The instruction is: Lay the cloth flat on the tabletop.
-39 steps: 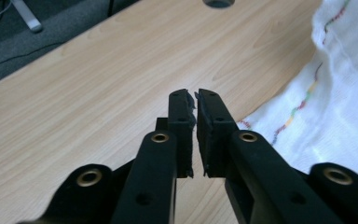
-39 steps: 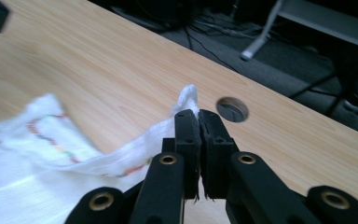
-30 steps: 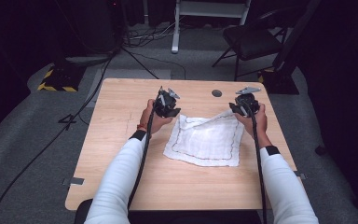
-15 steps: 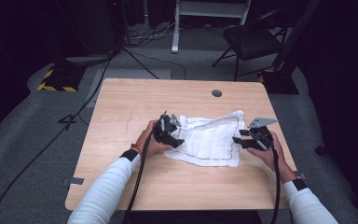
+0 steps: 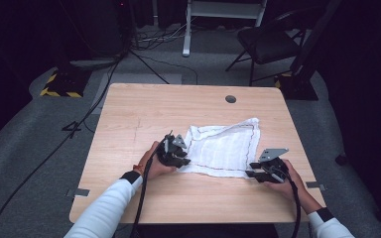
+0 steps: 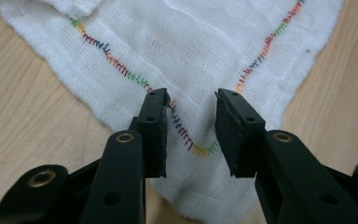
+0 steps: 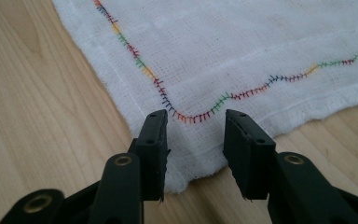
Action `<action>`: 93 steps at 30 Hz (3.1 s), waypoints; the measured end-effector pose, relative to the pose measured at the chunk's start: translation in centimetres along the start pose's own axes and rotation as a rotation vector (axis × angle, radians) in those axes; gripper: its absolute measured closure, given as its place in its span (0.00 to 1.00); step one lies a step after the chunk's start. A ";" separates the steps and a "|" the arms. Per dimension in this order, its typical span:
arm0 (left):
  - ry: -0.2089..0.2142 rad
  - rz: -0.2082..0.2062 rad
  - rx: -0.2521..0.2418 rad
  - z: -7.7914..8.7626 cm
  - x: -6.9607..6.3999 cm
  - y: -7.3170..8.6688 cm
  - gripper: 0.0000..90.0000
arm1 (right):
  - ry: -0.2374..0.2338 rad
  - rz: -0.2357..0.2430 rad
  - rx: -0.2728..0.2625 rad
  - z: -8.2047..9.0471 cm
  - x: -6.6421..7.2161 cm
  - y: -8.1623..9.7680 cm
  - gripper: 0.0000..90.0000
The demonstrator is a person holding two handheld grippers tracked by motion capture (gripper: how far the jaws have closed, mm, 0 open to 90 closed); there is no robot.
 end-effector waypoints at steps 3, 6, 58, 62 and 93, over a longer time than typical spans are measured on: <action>-0.006 -0.011 0.002 0.1 -1.3 0.4 0.72 | -0.004 -0.007 -0.003 0.4 0.3 0.9 0.71; 0.004 -0.023 0.010 0.2 -2.8 0.7 0.72 | 0.002 0.008 0.000 1.0 0.7 1.9 0.74; -0.209 0.250 -0.133 -0.8 10.8 -7.4 0.27 | 0.032 -0.045 -0.070 1.9 -0.3 3.6 0.59; -0.167 0.162 -0.144 0.2 8.2 -6.1 0.24 | 0.036 -0.068 -0.100 2.4 -0.7 3.4 0.59; -0.210 0.322 -0.102 -2.3 12.8 -6.6 0.26 | -0.180 0.331 -0.151 -5.2 14.9 -12.3 0.59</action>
Point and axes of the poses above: each handheld gripper's, and its own axes: z roughly backward along the jaws, y roughly out of its underside, x roughly to its left, the point moved 6 cm from there along -z, roughly forward along the jaws, and after that the axes turned 12 degrees about x, right-handed, at the moved point
